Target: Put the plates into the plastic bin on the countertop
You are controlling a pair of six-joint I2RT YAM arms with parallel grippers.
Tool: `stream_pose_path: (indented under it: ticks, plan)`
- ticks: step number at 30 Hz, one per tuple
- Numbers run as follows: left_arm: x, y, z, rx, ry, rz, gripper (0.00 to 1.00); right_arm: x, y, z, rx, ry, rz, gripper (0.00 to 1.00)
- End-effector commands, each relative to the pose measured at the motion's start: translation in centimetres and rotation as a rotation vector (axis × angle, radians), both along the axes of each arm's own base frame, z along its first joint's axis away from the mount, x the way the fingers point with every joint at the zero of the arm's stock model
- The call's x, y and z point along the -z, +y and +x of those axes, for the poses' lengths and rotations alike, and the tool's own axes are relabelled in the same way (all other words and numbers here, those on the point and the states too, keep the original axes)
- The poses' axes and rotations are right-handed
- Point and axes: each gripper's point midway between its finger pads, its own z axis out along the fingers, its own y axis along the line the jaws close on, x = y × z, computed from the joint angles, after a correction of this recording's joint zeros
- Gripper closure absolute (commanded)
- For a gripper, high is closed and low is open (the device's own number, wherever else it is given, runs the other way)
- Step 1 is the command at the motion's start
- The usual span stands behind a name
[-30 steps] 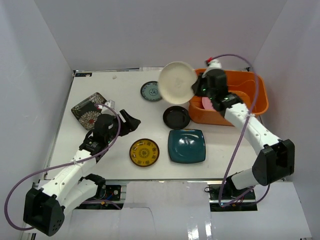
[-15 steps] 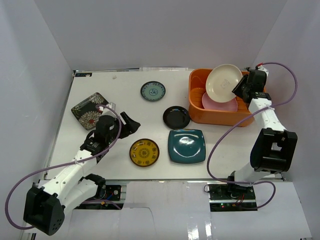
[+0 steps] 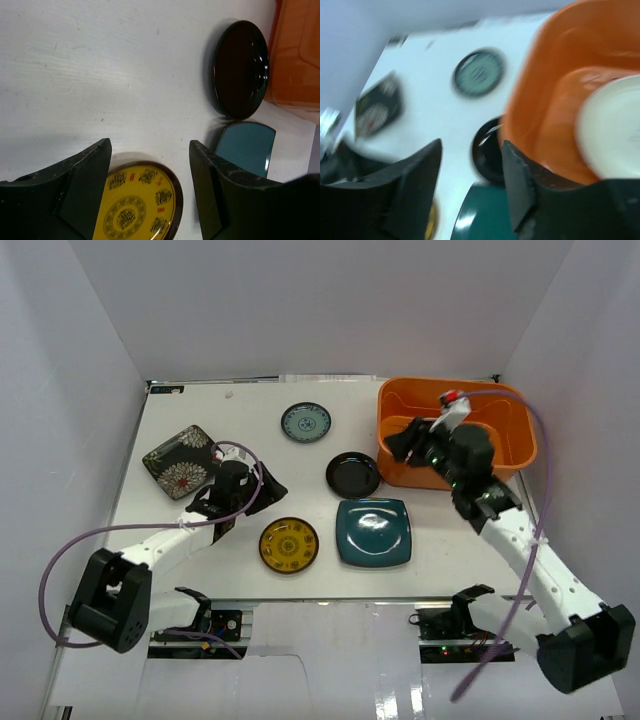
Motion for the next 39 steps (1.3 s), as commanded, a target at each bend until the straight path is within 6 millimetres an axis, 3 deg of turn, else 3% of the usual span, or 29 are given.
stream_pose_path:
  ticks: [1, 2, 3, 4, 5, 7, 8, 10, 11, 13, 14, 15, 22, 24, 27, 28, 31, 32, 34, 35, 37, 38, 39]
  plan:
    - [-2.8, -0.8, 4.3, -0.071, -0.094, -0.032, 0.27, 6.2, 8.2, -6.8, -0.280, 0.093, -0.028, 0.46]
    - [-2.8, -0.6, 5.2, -0.095, -0.090, -0.026, 0.26, 8.6, 9.1, -8.2, -0.305, 0.123, -0.050, 0.70]
    - [-2.8, -0.6, 6.1, -0.107, -0.086, -0.021, 0.26, 9.7, 10.4, -9.6, -0.350, 0.141, -0.056, 0.79]
    - [-4.0, -1.0, 7.6, -0.120, -0.110, -0.031, 0.26, 10.6, 12.7, -12.1, -0.441, 0.155, -0.069, 0.82]
    - [-2.6, -0.7, 8.5, -0.140, -0.074, -0.019, 0.25, 11.8, 13.6, -13.3, -0.479, 0.175, -0.082, 0.82]
    - [-3.4, -1.1, 10.9, -0.164, -0.096, -0.056, 0.24, 13.6, 16.0, -15.1, -0.549, 0.198, -0.138, 0.76]
    - [-1.4, -0.6, 12.1, -0.185, -0.053, -0.039, 0.24, 14.3, 16.6, -15.5, -0.575, 0.209, -0.167, 0.73]
    - [0.0, -0.8, 13.5, -0.179, 0.008, -0.053, 0.24, 14.9, 18.6, -15.6, -0.623, 0.221, -0.200, 0.60]
    - [1.2, -0.2, 15.5, -0.202, 0.036, -0.050, 0.24, 15.0, 19.3, -15.6, -0.652, 0.223, -0.198, 0.50]
    - [2.5, -0.8, 16.3, -0.156, 0.093, -0.084, 0.24, 15.9, 21.0, -14.8, -0.685, 0.241, -0.231, 0.40]
    - [2.0, -0.5, 17.9, -0.164, 0.085, -0.100, 0.24, 16.6, 21.3, -14.6, -0.696, 0.267, -0.261, 0.31]
    - [4.0, -0.6, 18.2, -0.160, 0.126, -0.097, 0.24, 17.1, 22.5, -13.8, -0.710, 0.272, -0.292, 0.30]
    - [6.0, -1.5, 21.3, -0.126, 0.145, -0.136, 0.24, 21.0, 24.8, -11.4, -0.798, 0.399, -0.284, 0.29]
    - [6.4, -1.7, 21.8, -0.116, 0.148, -0.132, 0.25, 23.0, 25.3, -12.0, -0.848, 0.460, -0.280, 0.32]
    - [7.0, -2.1, 23.0, -0.106, 0.147, -0.131, 0.30, 24.1, 26.4, -13.1, -0.937, 0.509, -0.251, 0.36]
    - [8.2, -2.2, 23.0, -0.103, 0.167, -0.125, 0.30, 24.4, 26.5, -13.2, -0.941, 0.514, -0.249, 0.38]
    - [8.6, -2.4, 23.5, -0.093, 0.165, -0.125, 0.35, 25.3, 26.9, -14.3, -0.993, 0.547, -0.204, 0.51]
    - [9.0, -2.5, 23.8, -0.093, 0.167, -0.125, 0.37, 25.9, 26.7, -15.4, -1.019, 0.586, -0.175, 0.65]
    - [9.4, -2.6, 24.1, -0.090, 0.173, -0.120, 0.43, 25.4, 27.1, -15.5, -1.033, 0.562, -0.123, 0.87]
    - [9.5, -2.6, 24.6, -0.090, 0.168, -0.117, 0.48, 25.1, 27.1, -15.6, -1.035, 0.561, -0.103, 0.92]
    - [9.5, -2.5, 24.9, -0.092, 0.160, -0.111, 0.63, 24.7, 26.6, -15.7, -1.016, 0.565, -0.077, 0.92]
    - [9.3, -2.2, 25.3, -0.099, 0.152, -0.109, 0.69, 22.8, 26.6, -15.2, -1.006, 0.509, -0.056, 0.92]
    - [9.5, -2.1, 25.4, -0.101, 0.154, -0.110, 0.76, 22.2, 25.9, -15.2, -0.986, 0.506, -0.039, 0.92]
